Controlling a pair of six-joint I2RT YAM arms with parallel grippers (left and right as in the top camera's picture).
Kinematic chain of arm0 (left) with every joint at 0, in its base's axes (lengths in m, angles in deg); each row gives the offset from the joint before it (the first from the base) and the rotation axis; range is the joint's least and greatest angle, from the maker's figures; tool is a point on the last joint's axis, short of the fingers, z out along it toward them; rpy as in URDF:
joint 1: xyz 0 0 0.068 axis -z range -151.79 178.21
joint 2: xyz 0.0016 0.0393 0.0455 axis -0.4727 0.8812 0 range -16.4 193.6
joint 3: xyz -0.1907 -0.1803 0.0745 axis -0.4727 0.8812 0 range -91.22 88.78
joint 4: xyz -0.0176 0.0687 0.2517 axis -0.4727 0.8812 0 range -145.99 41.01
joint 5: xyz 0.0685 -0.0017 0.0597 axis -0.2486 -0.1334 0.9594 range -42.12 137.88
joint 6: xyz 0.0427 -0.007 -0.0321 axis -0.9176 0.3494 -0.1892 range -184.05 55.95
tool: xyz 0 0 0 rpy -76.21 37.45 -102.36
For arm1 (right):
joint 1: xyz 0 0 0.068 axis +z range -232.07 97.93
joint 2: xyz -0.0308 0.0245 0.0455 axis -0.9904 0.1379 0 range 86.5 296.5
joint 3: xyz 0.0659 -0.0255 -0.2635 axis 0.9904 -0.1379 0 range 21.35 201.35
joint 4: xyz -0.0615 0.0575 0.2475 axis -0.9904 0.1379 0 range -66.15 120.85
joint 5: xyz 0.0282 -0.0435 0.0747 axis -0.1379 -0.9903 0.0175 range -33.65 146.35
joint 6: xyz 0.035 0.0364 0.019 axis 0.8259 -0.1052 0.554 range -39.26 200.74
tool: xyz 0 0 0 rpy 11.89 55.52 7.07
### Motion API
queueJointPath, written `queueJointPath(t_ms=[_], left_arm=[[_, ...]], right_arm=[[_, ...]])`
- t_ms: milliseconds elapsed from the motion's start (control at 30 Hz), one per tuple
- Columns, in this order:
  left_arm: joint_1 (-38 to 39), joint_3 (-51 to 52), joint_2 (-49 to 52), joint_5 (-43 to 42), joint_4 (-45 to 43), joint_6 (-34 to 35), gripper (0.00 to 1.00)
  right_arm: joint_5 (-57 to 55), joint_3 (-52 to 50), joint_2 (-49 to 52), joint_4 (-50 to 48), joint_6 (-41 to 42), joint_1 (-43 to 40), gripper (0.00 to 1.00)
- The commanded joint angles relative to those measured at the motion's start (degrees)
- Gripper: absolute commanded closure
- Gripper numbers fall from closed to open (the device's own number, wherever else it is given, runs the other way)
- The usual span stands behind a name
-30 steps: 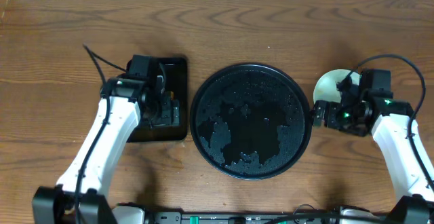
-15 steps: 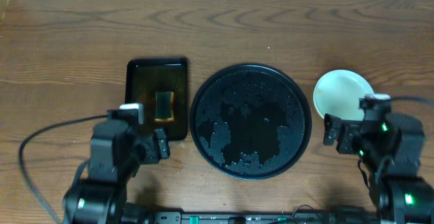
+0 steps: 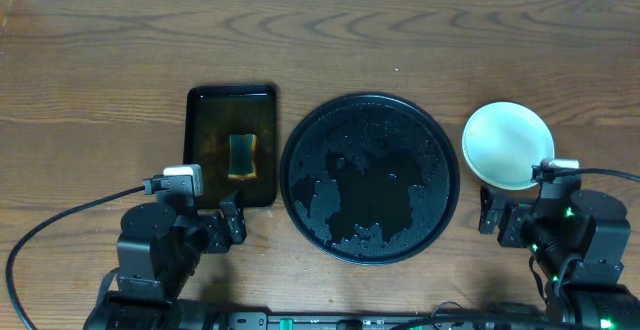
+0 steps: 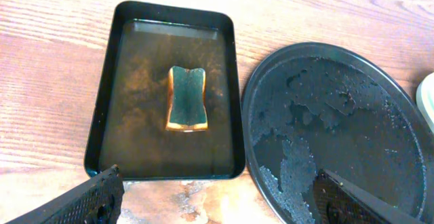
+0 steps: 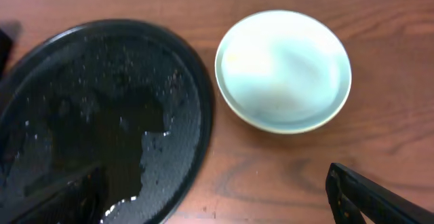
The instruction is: Clean dirty plates on tray and stack at the side
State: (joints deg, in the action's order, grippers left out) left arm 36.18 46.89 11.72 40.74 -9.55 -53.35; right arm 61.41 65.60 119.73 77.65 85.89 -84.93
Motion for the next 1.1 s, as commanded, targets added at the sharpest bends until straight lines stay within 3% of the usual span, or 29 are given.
queueJointPath(t_ms=[0, 333, 700, 1000, 1067], left_arm=[[-0.17, 0.33, -0.09, 0.31, 0.00, 0.55, 0.11], [-0.17, 0.33, -0.09, 0.31, 0.00, 0.55, 0.11], [-0.17, 0.33, -0.09, 0.31, 0.00, 0.55, 0.11], [-0.17, 0.33, -0.09, 0.31, 0.00, 0.55, 0.11], [-0.17, 0.33, -0.09, 0.31, 0.00, 0.55, 0.11]], right_arm=[[-0.55, -0.35, -0.22, 1.55, -0.74, 0.63, 0.01], [-1.81, -2.40, -4.17, 1.84, -1.18, 0.70, 0.01], [-1.81, -28.37, -30.58, -35.06, -2.45, 5.92, 0.01], [-2.32, -44.02, -32.94, -61.51, -5.40, 5.40, 0.01], [-2.23, -43.95, -32.94, -58.49, -6.64, 5.29, 0.01]])
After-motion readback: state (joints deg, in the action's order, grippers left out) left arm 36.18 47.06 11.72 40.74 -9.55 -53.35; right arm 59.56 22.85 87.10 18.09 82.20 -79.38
